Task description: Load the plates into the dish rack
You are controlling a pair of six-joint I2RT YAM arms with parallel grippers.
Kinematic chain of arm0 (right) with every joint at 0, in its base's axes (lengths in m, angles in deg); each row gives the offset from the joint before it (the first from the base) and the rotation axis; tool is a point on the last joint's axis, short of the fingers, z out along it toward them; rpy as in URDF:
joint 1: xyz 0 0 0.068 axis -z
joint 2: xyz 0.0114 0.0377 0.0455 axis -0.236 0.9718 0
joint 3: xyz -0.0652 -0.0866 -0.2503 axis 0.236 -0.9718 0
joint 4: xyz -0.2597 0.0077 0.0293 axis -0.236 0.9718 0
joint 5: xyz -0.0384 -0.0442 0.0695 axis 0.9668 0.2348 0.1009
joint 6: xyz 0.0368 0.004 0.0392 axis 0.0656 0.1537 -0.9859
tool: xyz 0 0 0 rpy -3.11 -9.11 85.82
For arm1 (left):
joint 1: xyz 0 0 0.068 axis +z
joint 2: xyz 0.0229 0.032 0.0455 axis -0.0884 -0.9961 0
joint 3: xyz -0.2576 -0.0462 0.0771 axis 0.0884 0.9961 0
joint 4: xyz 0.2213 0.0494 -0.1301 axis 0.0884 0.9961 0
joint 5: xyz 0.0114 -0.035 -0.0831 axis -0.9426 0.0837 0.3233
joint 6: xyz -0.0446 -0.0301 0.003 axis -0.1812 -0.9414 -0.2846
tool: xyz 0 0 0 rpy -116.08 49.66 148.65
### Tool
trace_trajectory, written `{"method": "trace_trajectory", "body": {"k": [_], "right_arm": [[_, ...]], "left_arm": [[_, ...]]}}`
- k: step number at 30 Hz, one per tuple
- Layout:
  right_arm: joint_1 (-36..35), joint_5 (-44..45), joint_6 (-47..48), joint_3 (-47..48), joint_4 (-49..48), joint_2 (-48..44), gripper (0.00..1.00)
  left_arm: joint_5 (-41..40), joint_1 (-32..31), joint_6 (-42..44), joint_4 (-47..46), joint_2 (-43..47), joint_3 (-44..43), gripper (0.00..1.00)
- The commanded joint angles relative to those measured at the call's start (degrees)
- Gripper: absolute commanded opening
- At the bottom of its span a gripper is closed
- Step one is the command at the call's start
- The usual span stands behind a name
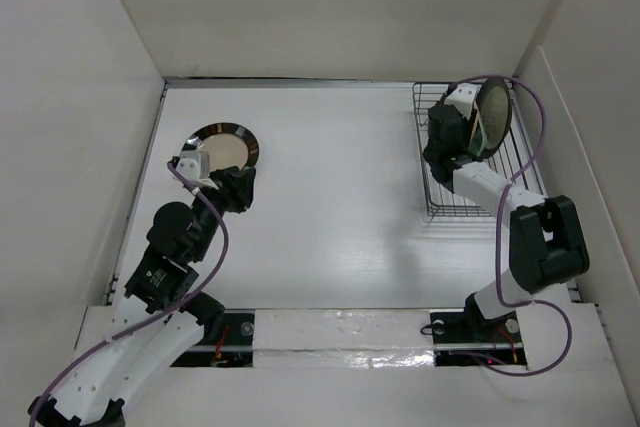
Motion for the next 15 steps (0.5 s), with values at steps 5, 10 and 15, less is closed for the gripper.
{"method": "trace_trajectory", "body": {"k": [5,10,15], "right_arm": [[-1.74,-8.78,-9.68,4.57,2.36,-9.48,0.65],[-6.05,-13.15,-10.04,4.14,2.28,-13.79,0.57],[-15.71,-24.06,-13.98,8.42,0.96,-9.59,0.0]], "left_arm": [[-2.16,0.2,-0.26,-1.68,-1.54,-0.23,0.38],[-3.56,0.2,-0.17,-1.85,-2.33,-0.15,0.38],[-4.61,0.2,-0.26,-2.03,-3.12,-0.67,0.23]]}}
